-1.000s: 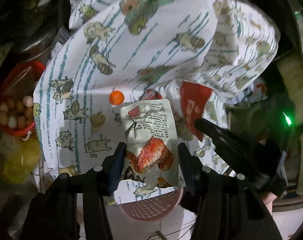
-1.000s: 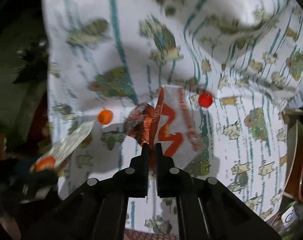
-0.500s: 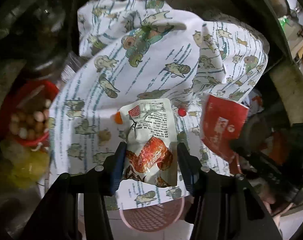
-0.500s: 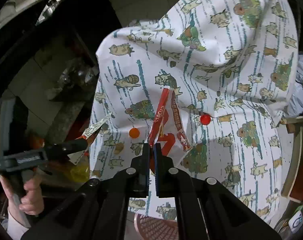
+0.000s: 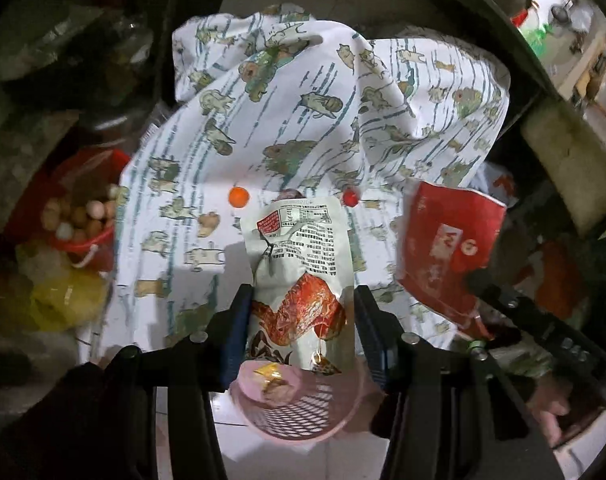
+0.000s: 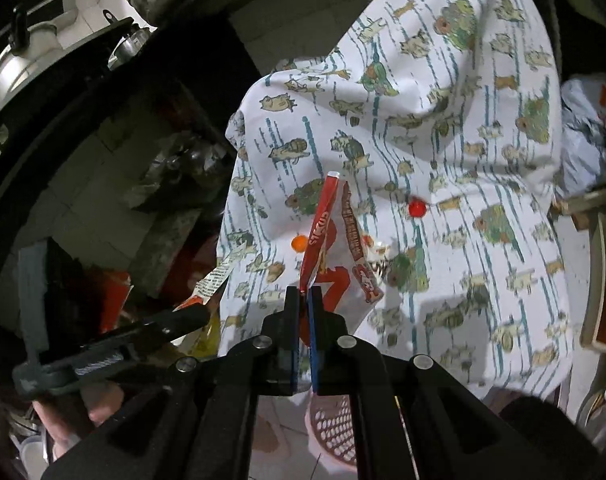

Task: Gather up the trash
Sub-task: 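Carry the M wrapper in the right tool and snack bag in the left tool over the basket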

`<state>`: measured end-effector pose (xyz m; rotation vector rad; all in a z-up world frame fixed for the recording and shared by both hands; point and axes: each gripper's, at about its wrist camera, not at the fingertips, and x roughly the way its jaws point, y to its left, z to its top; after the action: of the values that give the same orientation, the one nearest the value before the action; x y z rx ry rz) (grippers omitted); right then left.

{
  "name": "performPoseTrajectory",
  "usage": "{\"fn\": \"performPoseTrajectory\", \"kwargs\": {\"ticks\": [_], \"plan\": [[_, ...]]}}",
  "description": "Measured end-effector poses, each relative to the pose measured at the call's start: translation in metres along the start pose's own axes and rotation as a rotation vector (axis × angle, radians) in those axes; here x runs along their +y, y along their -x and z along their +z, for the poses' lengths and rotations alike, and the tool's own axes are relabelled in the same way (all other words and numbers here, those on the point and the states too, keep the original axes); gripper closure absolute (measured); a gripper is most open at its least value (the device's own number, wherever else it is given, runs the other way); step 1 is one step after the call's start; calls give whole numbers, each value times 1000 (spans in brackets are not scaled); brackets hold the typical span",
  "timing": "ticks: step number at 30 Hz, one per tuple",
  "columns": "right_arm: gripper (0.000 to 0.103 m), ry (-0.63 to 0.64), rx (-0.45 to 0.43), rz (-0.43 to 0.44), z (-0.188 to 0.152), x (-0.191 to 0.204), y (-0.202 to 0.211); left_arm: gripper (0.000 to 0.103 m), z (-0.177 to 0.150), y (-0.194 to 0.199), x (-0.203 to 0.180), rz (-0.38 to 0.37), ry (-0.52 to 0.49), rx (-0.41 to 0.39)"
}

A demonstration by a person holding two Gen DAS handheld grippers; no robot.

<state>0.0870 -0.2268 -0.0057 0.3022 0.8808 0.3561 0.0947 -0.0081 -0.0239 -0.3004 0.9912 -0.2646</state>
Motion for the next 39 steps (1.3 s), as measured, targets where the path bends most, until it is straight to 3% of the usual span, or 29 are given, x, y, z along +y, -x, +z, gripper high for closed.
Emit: {"fn": "performPoseTrajectory", "kwargs": {"ticks": [3, 9, 20, 29, 34, 39], "plan": [[98, 9, 11, 13, -13, 4, 8, 54, -13, 3, -2, -12, -7, 14], [98, 33, 46, 9, -43, 11, 18, 54, -32, 3, 3, 34, -17, 34], [98, 53, 310, 50, -89, 9, -24, 54, -36, -6, 28, 92, 22, 63], [98, 99, 535, 48, -122, 10, -63, 54, -39, -18, 19, 102, -11, 92], [98, 60, 595, 48, -131, -1, -77, 54, -46, -35, 11, 97, -32, 140], [98, -48, 676, 17, -140, -30, -104, 54, -61, -61, 1, 85, -60, 239]]}}
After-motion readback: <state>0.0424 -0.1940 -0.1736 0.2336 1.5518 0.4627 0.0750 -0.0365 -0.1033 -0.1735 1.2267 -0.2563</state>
